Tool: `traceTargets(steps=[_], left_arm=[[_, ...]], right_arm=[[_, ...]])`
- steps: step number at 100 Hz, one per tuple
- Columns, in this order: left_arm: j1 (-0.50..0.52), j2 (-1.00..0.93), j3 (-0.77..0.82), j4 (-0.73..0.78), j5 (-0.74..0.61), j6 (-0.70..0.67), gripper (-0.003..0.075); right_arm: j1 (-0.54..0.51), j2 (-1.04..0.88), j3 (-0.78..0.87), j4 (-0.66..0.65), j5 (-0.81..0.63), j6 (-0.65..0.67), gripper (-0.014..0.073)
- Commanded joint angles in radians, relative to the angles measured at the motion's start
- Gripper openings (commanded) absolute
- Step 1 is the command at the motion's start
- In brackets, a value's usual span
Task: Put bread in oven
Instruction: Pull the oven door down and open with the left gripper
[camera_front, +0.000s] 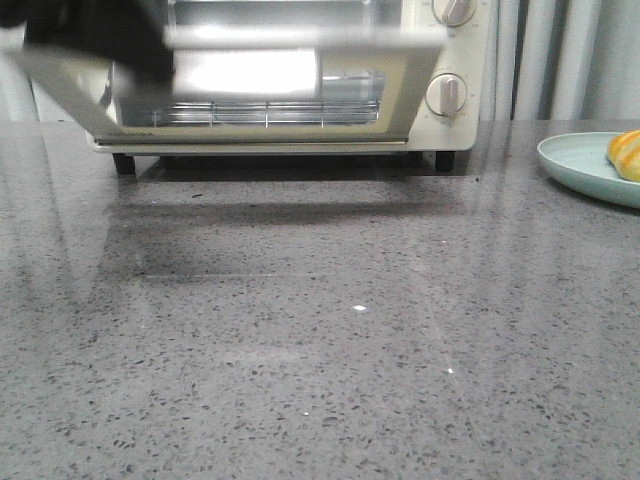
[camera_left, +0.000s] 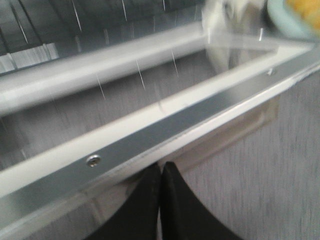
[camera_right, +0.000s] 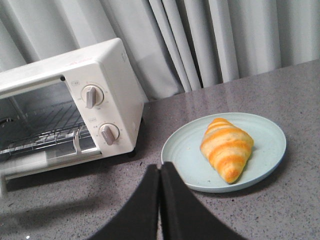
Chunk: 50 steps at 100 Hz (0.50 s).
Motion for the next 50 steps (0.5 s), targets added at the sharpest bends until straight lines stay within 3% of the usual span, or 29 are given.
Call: traceTargets(steps=[1, 50], left_arm=[[0.018, 0.033, 0.002, 0.043, -0.070, -0.001, -0.0022], [-0.002, -0.018, 0.002, 0.015, -0.045, -0.001, -0.0021]], right_arm=[[0.001, 0.020, -0.032, 0.015, -0.096, -0.005, -0.0048], [0.001, 0.062, -0.089, 0.015, -0.048, -0.005, -0.0048]])
